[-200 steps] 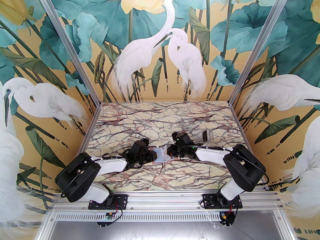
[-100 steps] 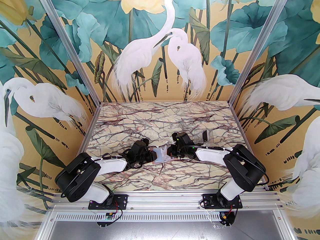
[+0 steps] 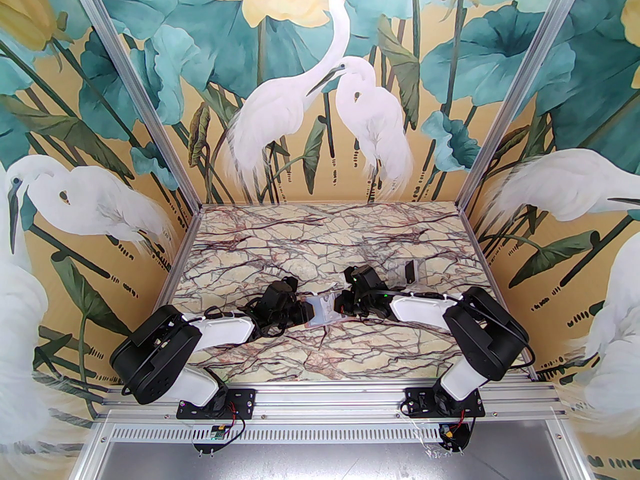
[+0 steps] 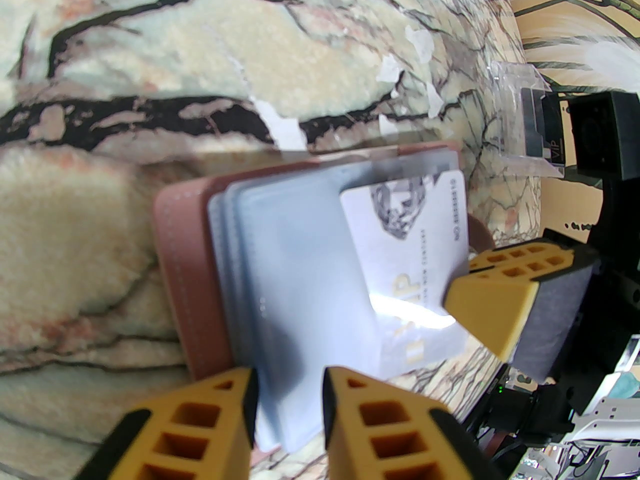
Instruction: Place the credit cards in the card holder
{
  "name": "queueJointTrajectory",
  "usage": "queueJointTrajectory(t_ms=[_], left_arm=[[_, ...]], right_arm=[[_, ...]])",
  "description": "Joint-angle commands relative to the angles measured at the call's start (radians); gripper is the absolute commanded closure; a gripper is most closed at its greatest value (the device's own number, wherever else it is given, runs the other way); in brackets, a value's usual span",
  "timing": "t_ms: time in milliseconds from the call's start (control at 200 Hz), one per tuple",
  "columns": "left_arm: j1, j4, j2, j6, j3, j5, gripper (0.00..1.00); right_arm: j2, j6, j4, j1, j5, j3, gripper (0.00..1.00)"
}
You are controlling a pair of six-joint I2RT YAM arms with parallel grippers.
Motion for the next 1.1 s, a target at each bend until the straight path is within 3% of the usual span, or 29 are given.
queueJointTrajectory(t_ms=[0, 655, 1095], left_arm=[[0.007, -0.010, 0.029, 0.000, -0.013, -0.025, 0.69], [0.006, -0.007, 0.029, 0.000, -0.015, -0.025, 0.69], [0.007, -0.007, 0.026, 0.000, -0.017, -0.025, 0.69]], right_arm=[[0.036, 0.011, -0.056, 0.008, 0.001, -0.001, 1.00], [0.057, 0.001, -0.083, 0.029, 0.019, 0.025, 1.00], [0.049, -0.002, -0.093, 0.029, 0.023, 0.026, 0.89]])
